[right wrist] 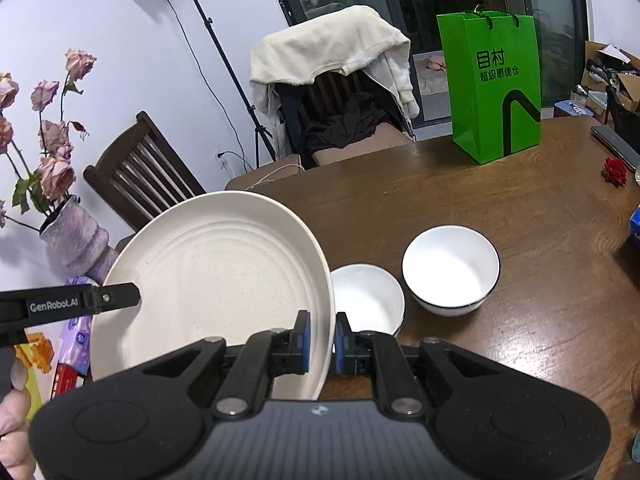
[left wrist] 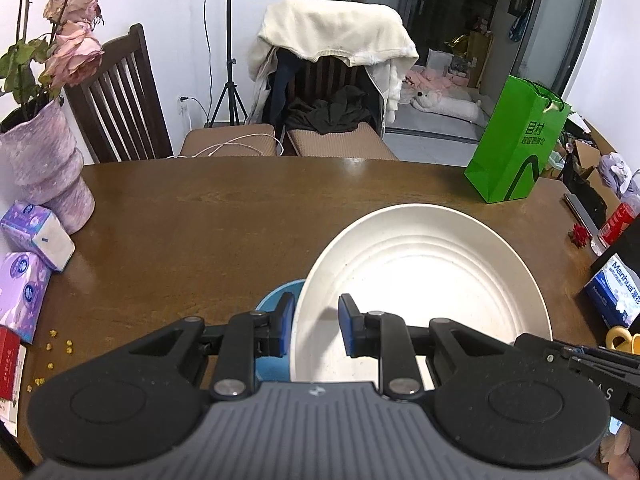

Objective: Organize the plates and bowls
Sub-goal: 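Carry the held beige plate with both grippers toward the stacked plates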

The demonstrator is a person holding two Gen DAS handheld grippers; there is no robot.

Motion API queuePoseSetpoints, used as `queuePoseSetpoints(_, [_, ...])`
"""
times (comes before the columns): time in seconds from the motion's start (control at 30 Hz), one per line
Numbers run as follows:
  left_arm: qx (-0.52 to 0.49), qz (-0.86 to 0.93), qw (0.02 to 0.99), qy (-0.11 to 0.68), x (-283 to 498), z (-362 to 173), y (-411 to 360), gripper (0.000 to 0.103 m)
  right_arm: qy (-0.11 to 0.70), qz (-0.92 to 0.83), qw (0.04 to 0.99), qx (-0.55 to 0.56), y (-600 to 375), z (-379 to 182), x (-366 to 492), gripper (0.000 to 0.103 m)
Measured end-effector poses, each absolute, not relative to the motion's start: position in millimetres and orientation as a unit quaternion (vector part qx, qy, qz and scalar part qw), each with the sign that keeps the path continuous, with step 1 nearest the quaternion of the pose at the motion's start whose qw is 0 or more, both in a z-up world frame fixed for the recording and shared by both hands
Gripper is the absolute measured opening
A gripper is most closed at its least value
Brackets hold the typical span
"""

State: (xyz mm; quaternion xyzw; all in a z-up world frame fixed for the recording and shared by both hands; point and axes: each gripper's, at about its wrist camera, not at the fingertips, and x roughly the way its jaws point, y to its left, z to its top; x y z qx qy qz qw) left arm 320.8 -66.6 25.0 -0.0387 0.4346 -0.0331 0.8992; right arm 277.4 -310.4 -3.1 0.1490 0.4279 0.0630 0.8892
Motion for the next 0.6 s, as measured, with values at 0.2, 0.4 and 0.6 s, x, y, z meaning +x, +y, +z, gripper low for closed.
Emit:
queuePoseSetpoints(0.2, [-0.035, -0.046, 0.898, 0.436, 318.5, 24.4, -60.0, 0.024, 0.43, 0.062, 0.888, 0.153, -305.3, -5.1, 268.7, 0.012])
queuePoseSetpoints(0.4, [-0.021, -0.06, 0.895, 0.441, 318.3, 22.2, -52.2, 0.024, 0.431, 0.052, 0.887, 0.154, -294.4, -8.4, 258.5, 0.012])
queuePoseSetpoints(0.6, [-0.013, -0.08, 0.895, 0.44, 317.3, 16.7, -42.7, 0.024, 0.43, 0.037, 0.887, 0.162, -283.3, -12.1, 249.4, 0.012])
